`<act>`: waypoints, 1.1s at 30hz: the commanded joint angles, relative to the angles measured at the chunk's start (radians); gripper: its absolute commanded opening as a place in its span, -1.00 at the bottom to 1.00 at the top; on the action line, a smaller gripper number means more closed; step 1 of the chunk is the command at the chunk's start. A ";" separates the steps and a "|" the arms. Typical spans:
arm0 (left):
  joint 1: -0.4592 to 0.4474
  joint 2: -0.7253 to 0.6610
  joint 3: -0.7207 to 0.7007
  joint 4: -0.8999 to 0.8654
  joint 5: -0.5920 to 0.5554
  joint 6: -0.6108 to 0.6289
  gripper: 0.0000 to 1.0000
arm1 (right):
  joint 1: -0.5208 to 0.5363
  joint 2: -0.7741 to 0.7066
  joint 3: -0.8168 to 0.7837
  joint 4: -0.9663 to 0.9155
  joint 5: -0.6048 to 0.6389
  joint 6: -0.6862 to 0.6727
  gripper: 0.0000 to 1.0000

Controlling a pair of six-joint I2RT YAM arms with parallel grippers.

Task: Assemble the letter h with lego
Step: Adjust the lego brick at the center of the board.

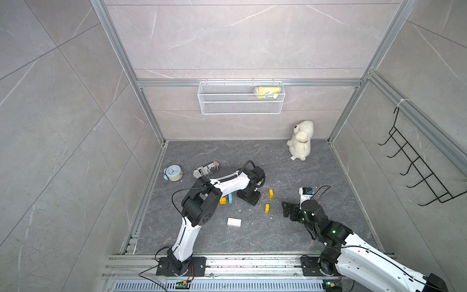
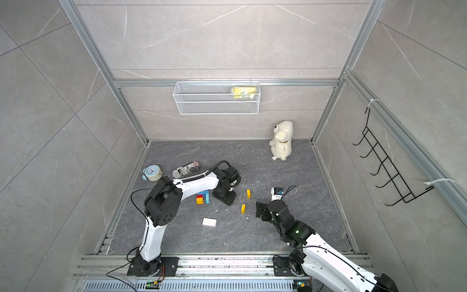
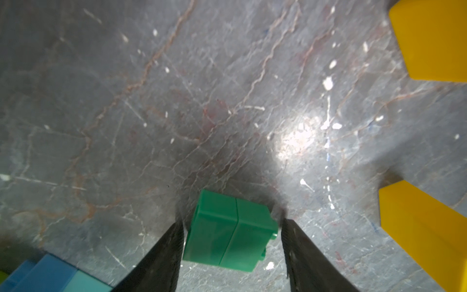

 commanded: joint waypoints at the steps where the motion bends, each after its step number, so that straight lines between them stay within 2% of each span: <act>1: -0.007 0.025 0.025 -0.009 -0.004 0.046 0.27 | -0.003 0.006 0.004 0.015 -0.007 -0.017 0.89; 4: -0.009 0.029 0.027 -0.008 -0.005 0.046 0.20 | -0.004 0.006 0.004 0.014 -0.007 -0.017 0.89; 7: -0.009 0.029 0.016 -0.006 -0.004 0.022 0.00 | -0.004 0.005 0.004 0.014 -0.009 -0.018 0.87; 10: -0.009 0.021 -0.008 0.006 -0.005 -0.026 -0.18 | -0.004 0.004 0.004 0.018 -0.016 -0.022 0.83; 13: -0.007 0.002 -0.032 0.026 -0.013 -0.117 -0.26 | -0.004 0.003 0.004 0.025 -0.033 -0.029 0.81; 16: -0.002 -0.052 -0.073 0.077 0.008 -0.244 -0.30 | -0.004 -0.003 -0.008 0.071 -0.092 -0.053 0.79; 18: 0.008 -0.117 -0.110 0.113 0.025 -0.352 -0.40 | -0.004 -0.007 -0.020 0.118 -0.157 -0.068 0.75; 22: 0.044 -0.277 -0.227 0.248 0.097 -0.585 -0.45 | -0.003 -0.007 -0.059 0.265 -0.324 -0.077 0.71; 25: 0.048 -0.378 -0.332 0.393 0.172 -0.754 -0.44 | -0.003 0.040 -0.084 0.414 -0.483 -0.033 0.61; 28: 0.046 -0.469 -0.446 0.577 0.233 -0.913 -0.44 | 0.000 0.113 -0.087 0.554 -0.600 0.021 0.38; 33: 0.031 -0.566 -0.588 0.780 0.248 -1.109 -0.46 | 0.039 0.214 -0.061 0.638 -0.607 0.059 0.20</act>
